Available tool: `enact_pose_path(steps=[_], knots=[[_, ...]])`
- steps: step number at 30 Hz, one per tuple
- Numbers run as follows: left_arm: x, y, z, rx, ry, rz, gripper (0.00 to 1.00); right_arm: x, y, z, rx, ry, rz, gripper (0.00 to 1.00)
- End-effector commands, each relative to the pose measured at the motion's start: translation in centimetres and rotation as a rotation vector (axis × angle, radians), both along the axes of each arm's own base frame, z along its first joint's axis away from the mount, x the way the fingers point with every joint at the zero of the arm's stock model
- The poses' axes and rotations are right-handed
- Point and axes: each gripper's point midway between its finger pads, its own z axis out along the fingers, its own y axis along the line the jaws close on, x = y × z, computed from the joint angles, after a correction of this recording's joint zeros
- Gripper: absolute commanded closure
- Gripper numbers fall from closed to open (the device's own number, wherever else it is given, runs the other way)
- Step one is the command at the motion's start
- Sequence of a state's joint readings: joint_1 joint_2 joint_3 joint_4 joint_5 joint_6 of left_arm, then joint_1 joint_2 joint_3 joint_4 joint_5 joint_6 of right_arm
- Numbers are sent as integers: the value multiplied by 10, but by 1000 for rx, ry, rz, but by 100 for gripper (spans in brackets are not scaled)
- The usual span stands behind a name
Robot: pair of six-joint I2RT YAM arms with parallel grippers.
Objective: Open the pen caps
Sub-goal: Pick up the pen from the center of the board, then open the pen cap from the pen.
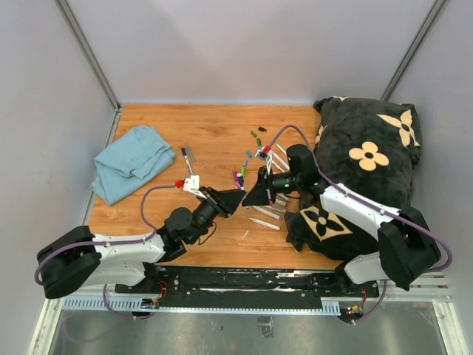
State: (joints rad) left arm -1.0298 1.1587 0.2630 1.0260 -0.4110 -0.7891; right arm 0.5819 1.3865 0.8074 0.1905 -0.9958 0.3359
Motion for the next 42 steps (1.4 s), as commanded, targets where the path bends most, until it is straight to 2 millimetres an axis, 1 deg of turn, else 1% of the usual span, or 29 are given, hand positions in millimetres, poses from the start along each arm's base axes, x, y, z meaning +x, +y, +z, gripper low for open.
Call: enact_pose_path(steps=[1,2,3,4,6,9,11,14,18,22,23,26,30,37,42], knots=[[-2,19,21,-11,-57,48,57,4,-10,15,15,-58,43,99],[-5,21,22,3,-70,45,51,5,-14,16,19,-70,57,99],[-7,23,24,24,-87,39,42,7,-18,17,22,-106,77,99],[-11,24,26,36,-105,23,35,6,-22,16,17,-106,87,99],[-16,26,28,62,-138,3,23,6,-30,13,-3,-159,125,99],[-21,30,29,76,-157,-13,8,6,-38,13,-40,-175,149,99],[-24,29,31,75,-167,-33,1,6,-42,13,-48,-181,157,99],[-28,26,34,57,-168,-85,1,3,-46,12,-64,-186,169,99],[-28,19,32,25,-137,-172,1,1,-48,11,-78,-194,185,99],[-18,16,26,25,-86,-217,1,2,-49,7,-92,-189,193,99],[-15,15,24,30,-75,-221,1,2,-50,5,-100,-185,192,99],[-10,14,27,18,-71,-230,1,3,-50,1,-116,-177,196,99],[-9,12,31,5,-84,-237,2,4,-51,0,-122,-170,200,99],[-6,13,27,4,-76,-237,1,3,-51,1,-119,-176,203,99],[-6,9,24,-11,-62,-278,1,3,-51,1,-121,-179,203,99]])
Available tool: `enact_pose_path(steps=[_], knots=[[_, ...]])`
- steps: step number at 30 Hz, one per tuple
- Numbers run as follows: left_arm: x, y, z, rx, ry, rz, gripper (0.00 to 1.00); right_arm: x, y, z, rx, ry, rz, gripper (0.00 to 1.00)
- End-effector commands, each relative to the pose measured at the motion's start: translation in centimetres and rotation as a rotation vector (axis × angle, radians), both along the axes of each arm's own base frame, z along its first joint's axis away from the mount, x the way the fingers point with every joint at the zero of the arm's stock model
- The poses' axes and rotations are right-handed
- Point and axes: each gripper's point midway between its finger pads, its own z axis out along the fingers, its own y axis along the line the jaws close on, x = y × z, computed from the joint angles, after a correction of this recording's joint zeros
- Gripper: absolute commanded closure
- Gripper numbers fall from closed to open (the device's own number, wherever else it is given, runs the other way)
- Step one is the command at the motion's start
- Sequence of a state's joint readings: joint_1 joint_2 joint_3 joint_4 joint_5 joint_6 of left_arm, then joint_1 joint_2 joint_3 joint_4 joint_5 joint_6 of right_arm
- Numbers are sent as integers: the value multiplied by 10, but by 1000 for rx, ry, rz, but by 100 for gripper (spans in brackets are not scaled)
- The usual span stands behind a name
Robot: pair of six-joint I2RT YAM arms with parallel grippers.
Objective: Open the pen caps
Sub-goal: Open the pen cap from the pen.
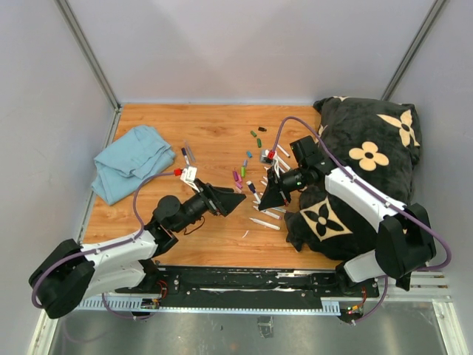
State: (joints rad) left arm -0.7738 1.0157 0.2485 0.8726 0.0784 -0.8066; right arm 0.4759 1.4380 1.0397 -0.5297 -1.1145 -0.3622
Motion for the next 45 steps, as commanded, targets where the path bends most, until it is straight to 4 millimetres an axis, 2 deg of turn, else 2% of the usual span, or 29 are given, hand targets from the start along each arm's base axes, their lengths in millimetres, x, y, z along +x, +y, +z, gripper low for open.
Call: enact_pose_path(steps=[1,11,22,24,27,35,38,40,43,45], knots=[[-1,-7,20,-60,-35,-55,1,10,-4,9,14,-30,-15,99],[2,-13,25,-117,-15,-82,1,9,-4,9,14,-27,-11,98],[17,-33,25,-107,13,-62,24,9,-4,8,13,-24,-8,98],[17,-38,25,-96,9,-64,31,9,-4,7,11,-24,-8,99],[20,-44,20,-57,22,-56,46,9,-4,7,10,-25,-9,98],[24,-52,11,7,31,-30,69,8,-3,9,15,-28,-6,99],[26,-53,11,20,28,-30,87,8,-3,10,16,-32,-6,98],[26,-54,11,20,27,-33,99,7,-3,13,22,-38,-4,86],[22,-54,12,9,29,-46,100,5,-2,23,52,-31,-1,62],[17,-56,15,-16,25,-59,100,7,0,30,69,-45,-16,54]])
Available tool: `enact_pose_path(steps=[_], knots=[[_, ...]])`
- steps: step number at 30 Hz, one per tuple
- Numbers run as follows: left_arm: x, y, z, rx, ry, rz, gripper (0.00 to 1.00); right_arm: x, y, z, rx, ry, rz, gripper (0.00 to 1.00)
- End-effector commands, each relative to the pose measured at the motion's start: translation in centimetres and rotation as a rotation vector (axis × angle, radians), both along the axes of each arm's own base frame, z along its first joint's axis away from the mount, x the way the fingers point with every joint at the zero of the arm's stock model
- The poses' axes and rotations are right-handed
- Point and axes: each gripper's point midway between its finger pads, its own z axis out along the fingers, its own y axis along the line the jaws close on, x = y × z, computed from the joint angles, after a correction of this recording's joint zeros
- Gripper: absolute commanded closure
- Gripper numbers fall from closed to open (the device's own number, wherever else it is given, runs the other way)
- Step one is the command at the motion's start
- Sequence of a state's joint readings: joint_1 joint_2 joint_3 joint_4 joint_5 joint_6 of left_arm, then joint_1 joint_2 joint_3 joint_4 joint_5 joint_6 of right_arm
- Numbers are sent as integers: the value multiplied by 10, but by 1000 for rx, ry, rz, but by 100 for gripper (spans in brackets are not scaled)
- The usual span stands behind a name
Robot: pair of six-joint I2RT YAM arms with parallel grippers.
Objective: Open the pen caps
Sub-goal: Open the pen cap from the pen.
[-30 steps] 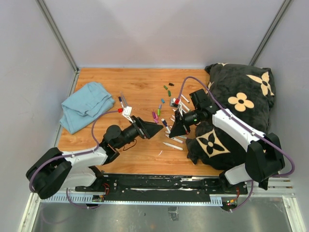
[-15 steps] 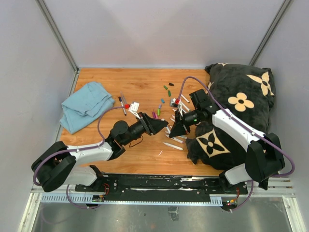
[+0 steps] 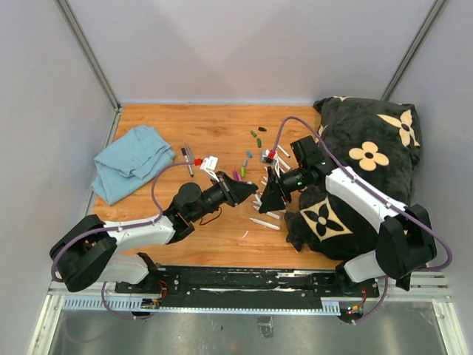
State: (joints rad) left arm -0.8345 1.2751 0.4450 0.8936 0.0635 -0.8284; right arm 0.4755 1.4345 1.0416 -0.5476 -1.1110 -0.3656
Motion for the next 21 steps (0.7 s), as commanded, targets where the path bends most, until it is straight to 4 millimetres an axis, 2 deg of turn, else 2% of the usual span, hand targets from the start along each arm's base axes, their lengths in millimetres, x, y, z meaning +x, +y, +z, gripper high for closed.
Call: enact_pose_path(steps=[1,5,8,11,16,21], knots=[[-6,-5,12,-46,-25,-16,100,7,1,32,80,-46,-26,52],[-9,-7,19,-89,-38,-23,100,11,5,34,120,-56,-69,52],[-10,-5,24,-122,-47,-21,100,15,6,30,103,-42,-95,55],[-10,-3,26,-134,-46,-11,100,17,7,27,94,-27,-101,70],[-1,14,37,-145,-83,87,100,13,8,26,92,-9,-82,97],[21,50,70,-189,-165,235,100,6,11,21,83,28,-38,99]])
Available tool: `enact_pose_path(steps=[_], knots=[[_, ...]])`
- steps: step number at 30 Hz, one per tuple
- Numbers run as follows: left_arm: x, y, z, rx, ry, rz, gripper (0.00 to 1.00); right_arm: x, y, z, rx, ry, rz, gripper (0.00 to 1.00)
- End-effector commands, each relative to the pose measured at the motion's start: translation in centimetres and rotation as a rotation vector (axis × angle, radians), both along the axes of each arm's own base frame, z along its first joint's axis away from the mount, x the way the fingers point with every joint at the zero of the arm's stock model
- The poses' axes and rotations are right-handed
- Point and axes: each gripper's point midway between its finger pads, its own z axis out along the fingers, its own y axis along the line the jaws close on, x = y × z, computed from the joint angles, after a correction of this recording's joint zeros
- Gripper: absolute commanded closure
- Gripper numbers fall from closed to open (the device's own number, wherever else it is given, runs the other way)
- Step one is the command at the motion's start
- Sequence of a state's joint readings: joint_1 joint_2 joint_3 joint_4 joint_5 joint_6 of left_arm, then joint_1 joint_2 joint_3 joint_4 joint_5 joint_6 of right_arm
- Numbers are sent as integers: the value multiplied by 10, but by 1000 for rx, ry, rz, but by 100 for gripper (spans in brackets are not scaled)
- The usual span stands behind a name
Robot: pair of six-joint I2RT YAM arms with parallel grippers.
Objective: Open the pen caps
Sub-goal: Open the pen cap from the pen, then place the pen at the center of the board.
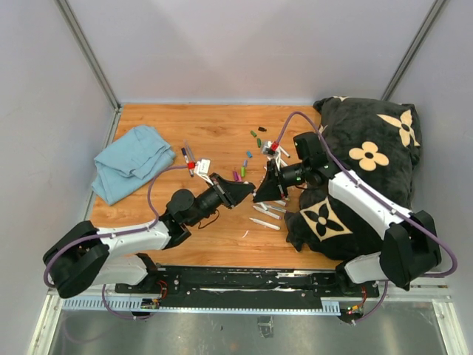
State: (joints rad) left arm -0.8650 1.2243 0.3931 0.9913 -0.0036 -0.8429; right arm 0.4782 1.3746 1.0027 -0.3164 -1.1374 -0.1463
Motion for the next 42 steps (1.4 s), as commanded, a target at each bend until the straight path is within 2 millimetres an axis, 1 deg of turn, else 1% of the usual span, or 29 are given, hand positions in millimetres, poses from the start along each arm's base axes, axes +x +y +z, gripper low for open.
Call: enact_pose_path(steps=[1,5,7,9,12,14,16,20,24,28,31,33,37,42], knots=[[35,52,57,-120,-124,238,100,-4,-2,-10,-20,49,29,99],[57,85,87,-170,-164,349,100,-11,5,-14,-28,55,63,99],[63,98,95,-203,-164,383,100,-15,7,-16,-33,43,81,99],[64,108,100,-230,-164,399,100,-16,8,-17,-41,39,87,99],[61,116,98,-241,-158,397,100,-13,7,-22,-64,19,73,99],[56,119,87,-225,-136,395,100,-10,5,-28,-107,-29,63,99],[52,122,68,-187,-91,396,100,-8,2,-40,-193,-105,60,99],[46,129,13,-69,44,417,100,-10,-2,-66,-356,-208,89,97],[35,141,-38,16,159,444,100,-22,5,-84,-425,-224,157,96],[26,153,-72,64,247,478,100,-32,10,-102,-488,-215,203,96],[18,157,-89,62,284,479,100,-35,10,-119,-562,-219,226,96],[13,156,-98,49,308,465,100,-39,12,-126,-601,-223,244,95],[7,153,-112,30,357,437,100,-43,13,-136,-641,-231,263,95],[7,148,-124,43,420,422,100,-42,11,-147,-695,-241,262,95]])
